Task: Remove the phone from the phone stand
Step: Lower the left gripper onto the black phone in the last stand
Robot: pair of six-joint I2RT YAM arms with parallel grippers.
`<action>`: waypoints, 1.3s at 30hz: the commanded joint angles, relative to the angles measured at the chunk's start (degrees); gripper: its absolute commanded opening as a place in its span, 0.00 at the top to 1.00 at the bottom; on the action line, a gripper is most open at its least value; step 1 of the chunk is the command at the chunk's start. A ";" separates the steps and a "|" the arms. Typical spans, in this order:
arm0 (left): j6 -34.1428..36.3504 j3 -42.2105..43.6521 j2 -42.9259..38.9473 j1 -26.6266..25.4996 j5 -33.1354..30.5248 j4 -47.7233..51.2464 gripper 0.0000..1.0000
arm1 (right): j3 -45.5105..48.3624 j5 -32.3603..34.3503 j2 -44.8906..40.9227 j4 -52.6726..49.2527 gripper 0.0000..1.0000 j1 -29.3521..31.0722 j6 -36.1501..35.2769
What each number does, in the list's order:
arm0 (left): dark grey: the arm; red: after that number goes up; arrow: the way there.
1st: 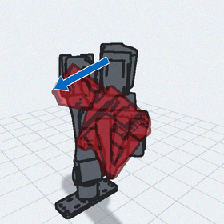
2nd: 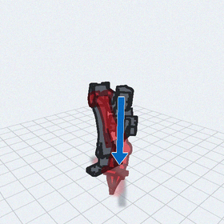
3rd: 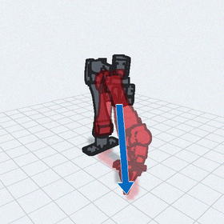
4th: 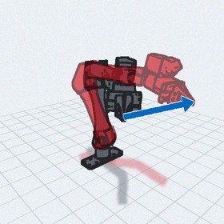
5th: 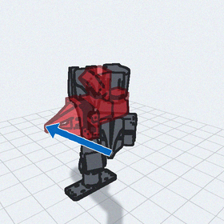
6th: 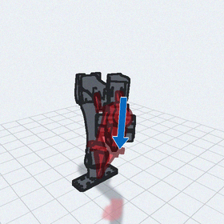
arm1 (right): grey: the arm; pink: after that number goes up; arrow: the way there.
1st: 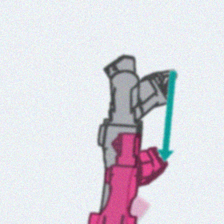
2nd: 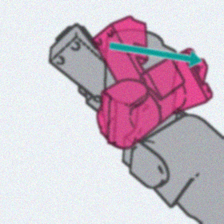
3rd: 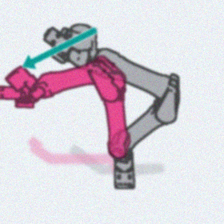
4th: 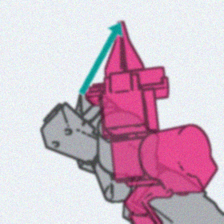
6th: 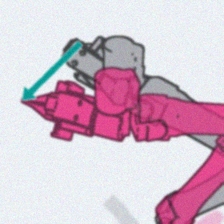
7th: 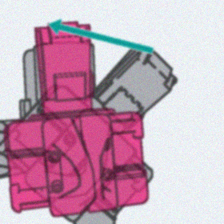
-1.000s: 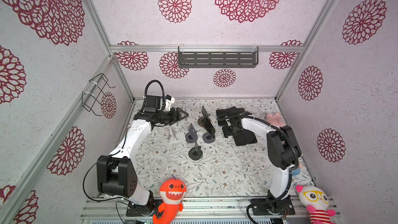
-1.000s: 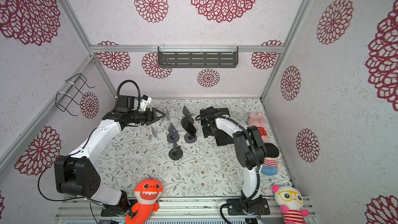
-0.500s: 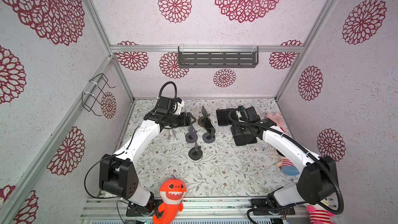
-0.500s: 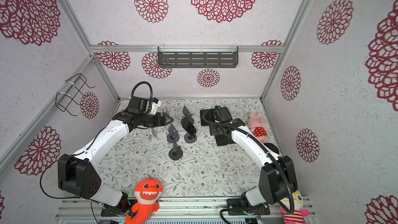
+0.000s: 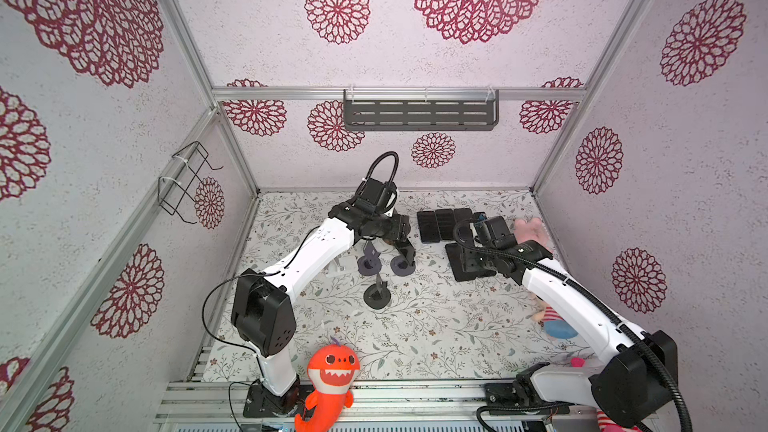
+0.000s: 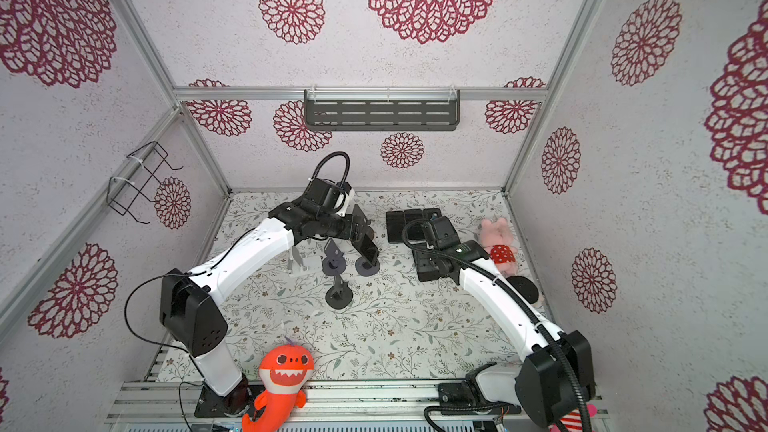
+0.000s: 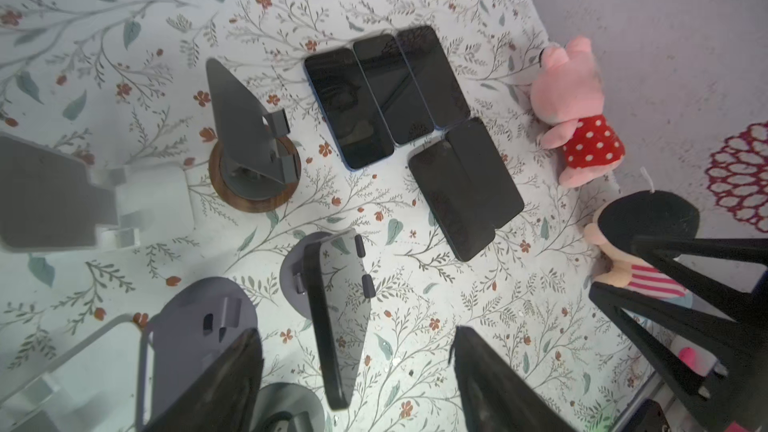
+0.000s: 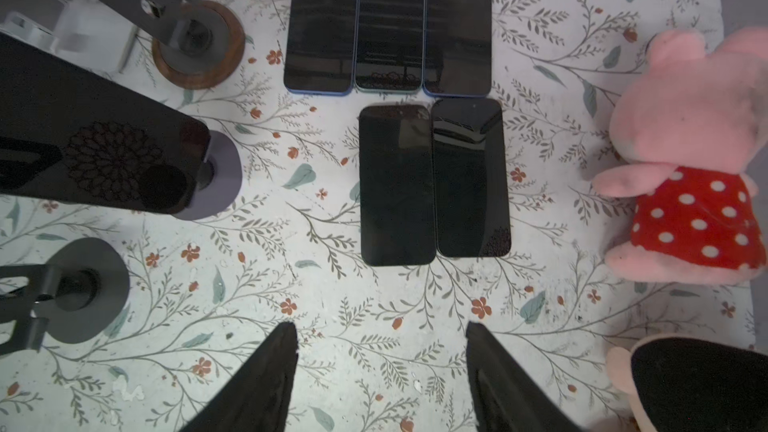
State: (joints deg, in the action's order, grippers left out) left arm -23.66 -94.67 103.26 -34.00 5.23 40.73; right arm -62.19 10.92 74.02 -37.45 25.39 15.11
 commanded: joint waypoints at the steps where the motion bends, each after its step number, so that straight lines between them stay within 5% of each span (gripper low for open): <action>1: -1.22 0.55 0.47 0.26 -1.39 0.30 0.31 | -0.03 1.68 -1.68 -0.48 0.33 -0.78 0.51; 6: -3.73 1.08 1.35 0.29 1.15 -1.27 0.52 | 0.56 1.38 -1.23 0.45 0.33 -1.27 -0.29; 13: -6.09 2.48 2.16 0.42 2.31 -1.98 0.57 | 1.80 -0.19 -1.10 1.33 0.33 -1.40 -1.17; 22: -6.76 1.68 3.52 0.35 2.16 -1.46 0.81 | 1.29 0.60 -0.50 1.31 0.33 -1.50 -1.69; 39: -4.45 -3.97 4.71 0.58 3.66 2.05 0.91 | 0.49 -3.30 -1.65 3.81 0.34 -1.50 -3.43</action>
State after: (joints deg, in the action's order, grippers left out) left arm -29.58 -95.68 107.33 -33.80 8.32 42.17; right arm -60.07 9.06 74.78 -35.38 24.14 13.06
